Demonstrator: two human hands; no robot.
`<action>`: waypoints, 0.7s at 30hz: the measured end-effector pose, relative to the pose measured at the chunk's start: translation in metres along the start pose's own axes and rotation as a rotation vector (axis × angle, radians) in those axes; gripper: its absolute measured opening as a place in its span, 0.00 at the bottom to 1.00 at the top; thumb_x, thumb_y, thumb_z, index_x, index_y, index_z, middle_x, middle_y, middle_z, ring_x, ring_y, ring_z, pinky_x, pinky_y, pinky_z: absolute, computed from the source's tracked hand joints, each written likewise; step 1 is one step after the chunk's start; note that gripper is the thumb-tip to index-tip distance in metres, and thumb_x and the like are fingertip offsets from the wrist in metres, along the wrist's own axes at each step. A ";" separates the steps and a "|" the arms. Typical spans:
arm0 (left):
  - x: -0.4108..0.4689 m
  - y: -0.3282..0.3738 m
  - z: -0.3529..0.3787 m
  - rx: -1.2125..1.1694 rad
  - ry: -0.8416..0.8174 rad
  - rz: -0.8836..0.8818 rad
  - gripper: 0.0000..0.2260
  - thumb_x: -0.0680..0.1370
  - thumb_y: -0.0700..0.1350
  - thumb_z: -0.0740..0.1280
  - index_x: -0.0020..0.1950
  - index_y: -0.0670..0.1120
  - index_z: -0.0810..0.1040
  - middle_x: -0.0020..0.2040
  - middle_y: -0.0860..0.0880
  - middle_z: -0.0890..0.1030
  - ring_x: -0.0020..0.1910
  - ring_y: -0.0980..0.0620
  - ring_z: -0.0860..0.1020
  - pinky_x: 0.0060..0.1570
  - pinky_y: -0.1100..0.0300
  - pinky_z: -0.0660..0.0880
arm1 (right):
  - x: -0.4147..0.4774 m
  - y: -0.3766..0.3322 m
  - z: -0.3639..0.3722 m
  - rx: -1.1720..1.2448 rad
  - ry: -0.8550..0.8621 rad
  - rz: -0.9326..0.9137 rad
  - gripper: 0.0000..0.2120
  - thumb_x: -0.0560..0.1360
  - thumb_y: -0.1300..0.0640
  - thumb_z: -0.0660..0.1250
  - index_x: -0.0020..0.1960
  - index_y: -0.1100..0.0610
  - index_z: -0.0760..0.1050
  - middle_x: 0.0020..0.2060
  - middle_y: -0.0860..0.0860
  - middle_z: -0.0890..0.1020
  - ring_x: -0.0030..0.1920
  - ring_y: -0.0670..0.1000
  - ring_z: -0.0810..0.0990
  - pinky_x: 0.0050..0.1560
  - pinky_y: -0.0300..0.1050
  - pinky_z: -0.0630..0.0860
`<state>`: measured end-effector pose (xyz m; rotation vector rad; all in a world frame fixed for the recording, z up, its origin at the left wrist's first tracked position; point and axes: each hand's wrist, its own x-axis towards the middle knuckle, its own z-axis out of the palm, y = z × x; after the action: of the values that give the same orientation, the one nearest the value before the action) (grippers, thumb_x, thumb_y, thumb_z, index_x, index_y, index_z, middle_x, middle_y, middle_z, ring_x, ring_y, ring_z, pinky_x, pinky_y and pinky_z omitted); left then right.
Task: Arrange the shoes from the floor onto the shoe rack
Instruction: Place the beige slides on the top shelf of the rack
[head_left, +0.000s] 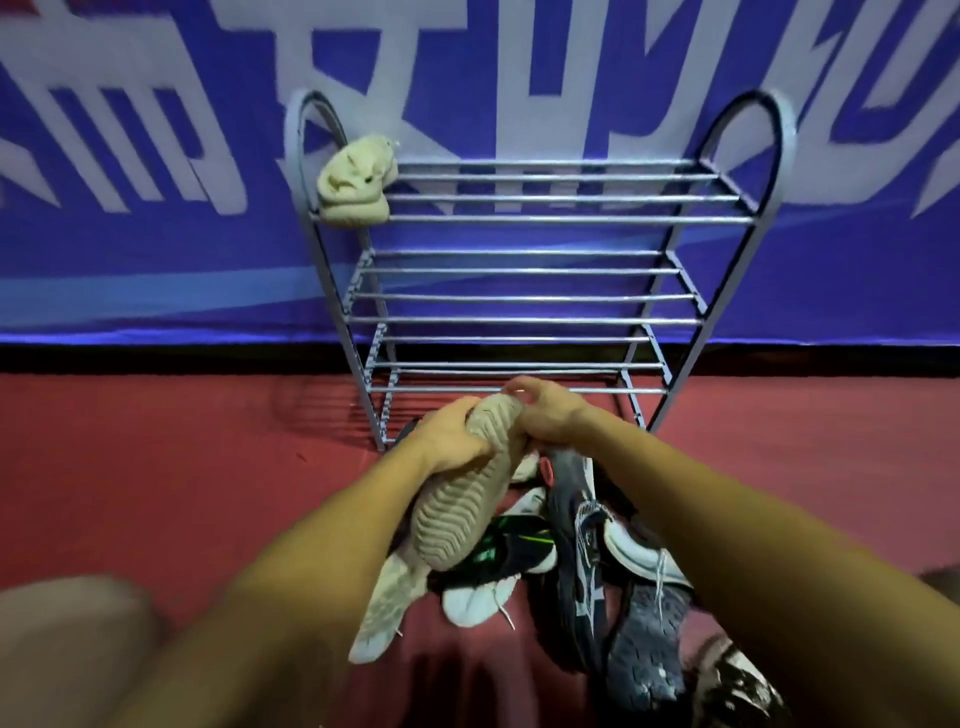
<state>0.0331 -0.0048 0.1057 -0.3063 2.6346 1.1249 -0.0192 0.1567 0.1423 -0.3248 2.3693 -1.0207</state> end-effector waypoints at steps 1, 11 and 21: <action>0.002 0.008 -0.015 0.001 0.031 0.025 0.25 0.72 0.47 0.74 0.68 0.53 0.72 0.57 0.49 0.82 0.54 0.47 0.81 0.55 0.53 0.78 | 0.000 -0.014 -0.009 -0.013 0.016 -0.044 0.22 0.74 0.68 0.64 0.65 0.51 0.74 0.44 0.56 0.81 0.30 0.49 0.79 0.27 0.39 0.75; -0.003 0.053 -0.119 -0.099 0.213 0.099 0.35 0.63 0.70 0.74 0.65 0.55 0.75 0.59 0.50 0.81 0.57 0.50 0.79 0.58 0.50 0.77 | -0.011 -0.101 -0.084 0.035 0.181 -0.380 0.27 0.70 0.67 0.66 0.64 0.44 0.75 0.42 0.47 0.79 0.36 0.46 0.78 0.34 0.38 0.77; 0.006 0.052 -0.138 -0.489 0.269 0.190 0.26 0.71 0.50 0.78 0.66 0.47 0.77 0.57 0.50 0.83 0.53 0.53 0.82 0.55 0.57 0.79 | -0.001 -0.112 -0.072 0.271 0.312 -0.468 0.24 0.77 0.55 0.70 0.71 0.46 0.68 0.51 0.53 0.84 0.46 0.50 0.82 0.47 0.43 0.76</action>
<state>-0.0089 -0.0707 0.2306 -0.3212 2.6147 1.9152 -0.0581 0.1235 0.2656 -0.6801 2.4340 -1.6975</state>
